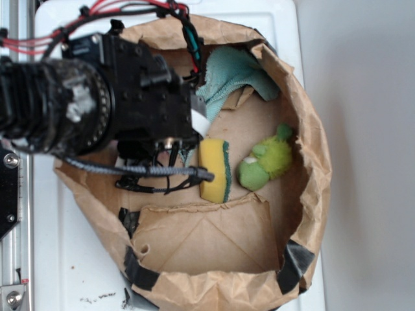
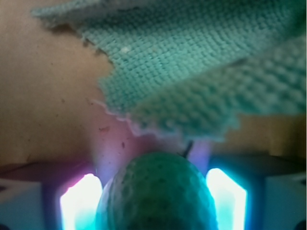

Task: Grab the green ball.

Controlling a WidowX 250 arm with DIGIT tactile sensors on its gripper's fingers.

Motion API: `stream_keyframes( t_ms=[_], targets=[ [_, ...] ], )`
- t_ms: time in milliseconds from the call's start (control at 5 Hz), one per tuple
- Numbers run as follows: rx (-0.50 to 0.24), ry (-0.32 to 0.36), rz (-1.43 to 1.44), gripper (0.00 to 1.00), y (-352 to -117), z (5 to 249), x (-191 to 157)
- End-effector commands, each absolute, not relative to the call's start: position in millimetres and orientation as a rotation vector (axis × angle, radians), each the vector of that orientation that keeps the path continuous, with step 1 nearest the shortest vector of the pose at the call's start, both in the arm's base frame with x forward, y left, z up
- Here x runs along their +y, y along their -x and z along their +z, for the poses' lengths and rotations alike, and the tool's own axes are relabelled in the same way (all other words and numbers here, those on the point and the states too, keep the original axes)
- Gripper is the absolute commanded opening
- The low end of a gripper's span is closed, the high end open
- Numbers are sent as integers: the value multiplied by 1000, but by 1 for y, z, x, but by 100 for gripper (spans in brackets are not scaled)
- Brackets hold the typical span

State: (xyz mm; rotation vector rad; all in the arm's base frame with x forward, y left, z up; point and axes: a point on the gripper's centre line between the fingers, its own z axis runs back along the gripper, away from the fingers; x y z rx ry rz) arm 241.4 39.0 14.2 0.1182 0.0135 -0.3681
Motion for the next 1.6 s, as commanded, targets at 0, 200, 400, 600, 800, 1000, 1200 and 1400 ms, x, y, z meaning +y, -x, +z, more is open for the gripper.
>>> stream_keyframes(
  t_ms=[0,200,400,600,800,1000,1200,1400],
  targets=[
    [-43,-126,-403,0,-232,29,33],
    [-91,-97,-389,0,-234,57,31],
    [-143,-29,-361,0,-234,97,25],
    [-219,6,-345,0,-230,123,15],
    [-260,18,-346,0,-237,137,3],
    [-282,5,-368,0,-252,144,-14],
    [-287,-37,-350,0,-272,144,-27],
    [-283,-56,-330,0,-288,142,-31]
  ],
)
